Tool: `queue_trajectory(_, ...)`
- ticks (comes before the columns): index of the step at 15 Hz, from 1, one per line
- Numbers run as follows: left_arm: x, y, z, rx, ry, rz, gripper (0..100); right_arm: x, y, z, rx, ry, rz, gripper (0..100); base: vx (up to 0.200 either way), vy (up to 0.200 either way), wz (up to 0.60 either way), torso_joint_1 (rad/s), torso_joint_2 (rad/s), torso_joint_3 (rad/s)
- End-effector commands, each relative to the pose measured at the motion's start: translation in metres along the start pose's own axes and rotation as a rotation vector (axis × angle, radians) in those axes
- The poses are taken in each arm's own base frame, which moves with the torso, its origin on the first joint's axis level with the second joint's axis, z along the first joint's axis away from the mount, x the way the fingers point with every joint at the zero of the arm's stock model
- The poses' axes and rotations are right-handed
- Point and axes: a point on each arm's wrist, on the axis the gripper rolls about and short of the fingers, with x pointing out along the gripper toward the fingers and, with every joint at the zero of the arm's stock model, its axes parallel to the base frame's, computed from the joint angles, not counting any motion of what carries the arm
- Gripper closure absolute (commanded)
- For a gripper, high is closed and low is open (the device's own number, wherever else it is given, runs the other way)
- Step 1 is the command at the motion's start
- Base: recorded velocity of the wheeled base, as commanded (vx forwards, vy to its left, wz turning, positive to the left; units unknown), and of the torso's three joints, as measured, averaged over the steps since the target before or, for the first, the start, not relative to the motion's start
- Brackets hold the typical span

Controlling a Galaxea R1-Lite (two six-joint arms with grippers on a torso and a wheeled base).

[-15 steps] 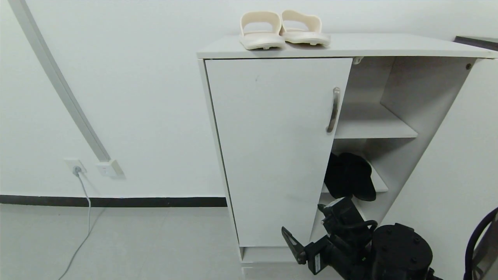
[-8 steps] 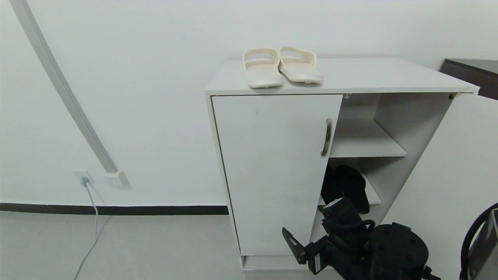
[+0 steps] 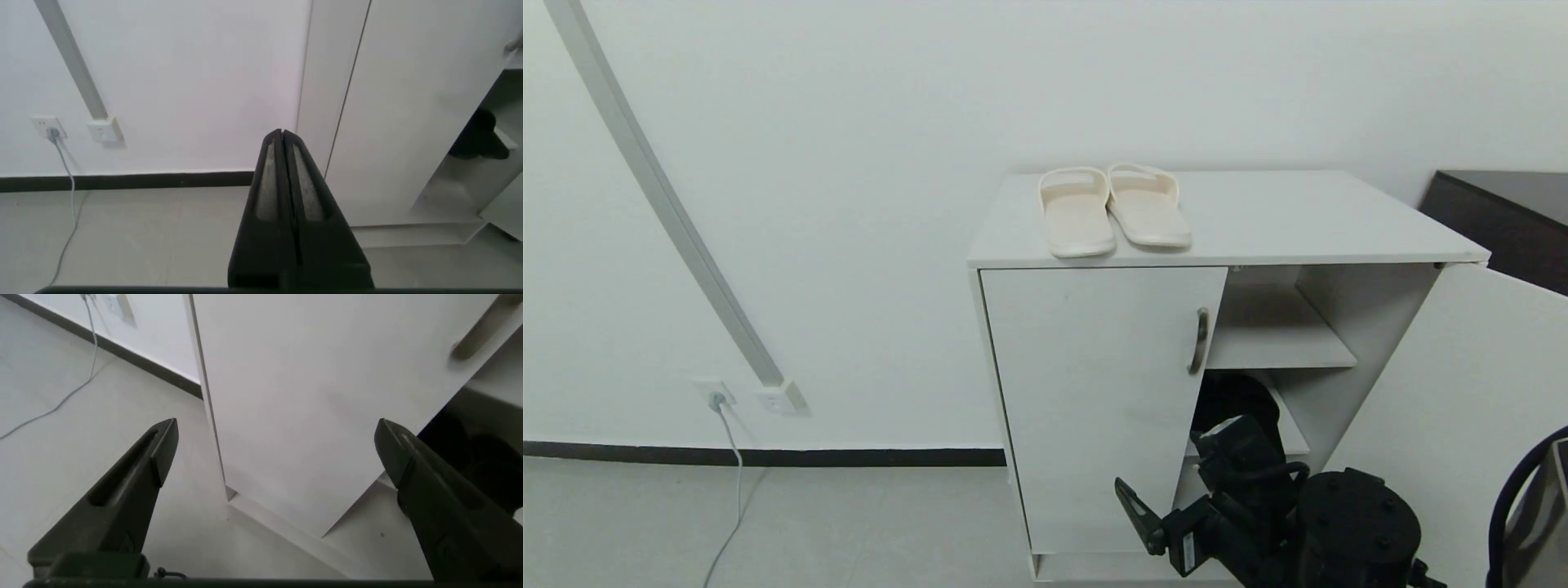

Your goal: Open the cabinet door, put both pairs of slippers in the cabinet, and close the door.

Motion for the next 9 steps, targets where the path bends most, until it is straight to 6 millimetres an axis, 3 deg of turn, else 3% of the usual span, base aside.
queue_trajectory(1, 0.0001, 0.0000, 0.0000, 0.000, 0.001, 0.000, 100, 0.0004, 0.0004, -0.0010, -0.001, 0.003, 0.001, 0, 0.000, 0.000, 0.00, 0.183, -0.50, -0.315)
queue_trajectory(9, 0.0001, 0.0000, 0.0000, -0.002, 0.001, 0.001, 100, 0.0002, 0.0012, -0.0010, -0.002, 0.003, 0.002, 0, 0.000, 0.000, 0.00, 0.206, -0.52, -0.315)
